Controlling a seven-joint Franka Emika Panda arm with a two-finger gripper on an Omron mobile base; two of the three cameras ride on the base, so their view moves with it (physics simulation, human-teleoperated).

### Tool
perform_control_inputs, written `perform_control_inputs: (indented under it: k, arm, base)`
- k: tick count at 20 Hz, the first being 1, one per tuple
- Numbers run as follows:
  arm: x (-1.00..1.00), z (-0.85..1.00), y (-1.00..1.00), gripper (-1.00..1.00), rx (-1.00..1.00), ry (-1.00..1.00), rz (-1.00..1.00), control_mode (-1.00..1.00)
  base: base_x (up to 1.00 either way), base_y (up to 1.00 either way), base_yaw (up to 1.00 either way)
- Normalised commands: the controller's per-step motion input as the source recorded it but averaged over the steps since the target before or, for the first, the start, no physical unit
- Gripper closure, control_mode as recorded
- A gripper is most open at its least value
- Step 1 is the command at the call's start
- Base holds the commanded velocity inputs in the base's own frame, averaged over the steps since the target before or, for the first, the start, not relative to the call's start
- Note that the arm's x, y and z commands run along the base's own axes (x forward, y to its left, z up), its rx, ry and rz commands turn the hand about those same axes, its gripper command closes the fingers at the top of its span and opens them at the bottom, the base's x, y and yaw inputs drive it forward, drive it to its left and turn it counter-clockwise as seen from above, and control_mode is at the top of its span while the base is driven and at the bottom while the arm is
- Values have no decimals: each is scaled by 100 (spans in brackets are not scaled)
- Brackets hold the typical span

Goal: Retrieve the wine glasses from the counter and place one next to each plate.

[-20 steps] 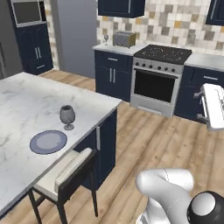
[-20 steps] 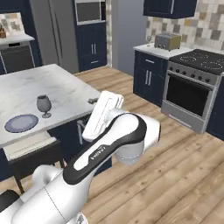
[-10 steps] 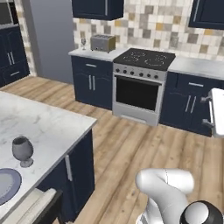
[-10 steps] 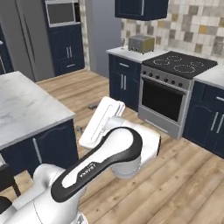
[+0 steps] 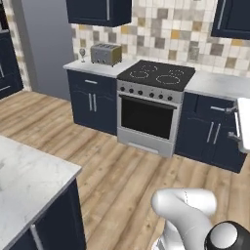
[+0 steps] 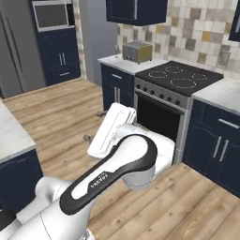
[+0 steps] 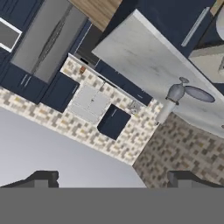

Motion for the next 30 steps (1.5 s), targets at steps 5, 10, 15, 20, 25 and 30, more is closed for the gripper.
perform_control_inputs:
  k: [5, 10, 15, 20, 25, 30]
  arm:
    - [0, 0, 0, -100, 0, 0, 0, 100]
    - [0, 0, 0, -100, 0, 0, 0, 100]
    - [0, 0, 0, -100, 0, 0, 0, 100]
    - [0, 0, 0, -100, 0, 0, 0, 100]
    - [0, 0, 0, -100, 0, 0, 0, 100]
    - [0, 0, 0, -100, 0, 0, 0, 100]
  base:
    - [100, -37, 11]
    - [100, -43, 11]
    - [100, -49, 12]
    - [100, 32, 15]
    - [100, 84, 1]
    - [100, 56, 0]
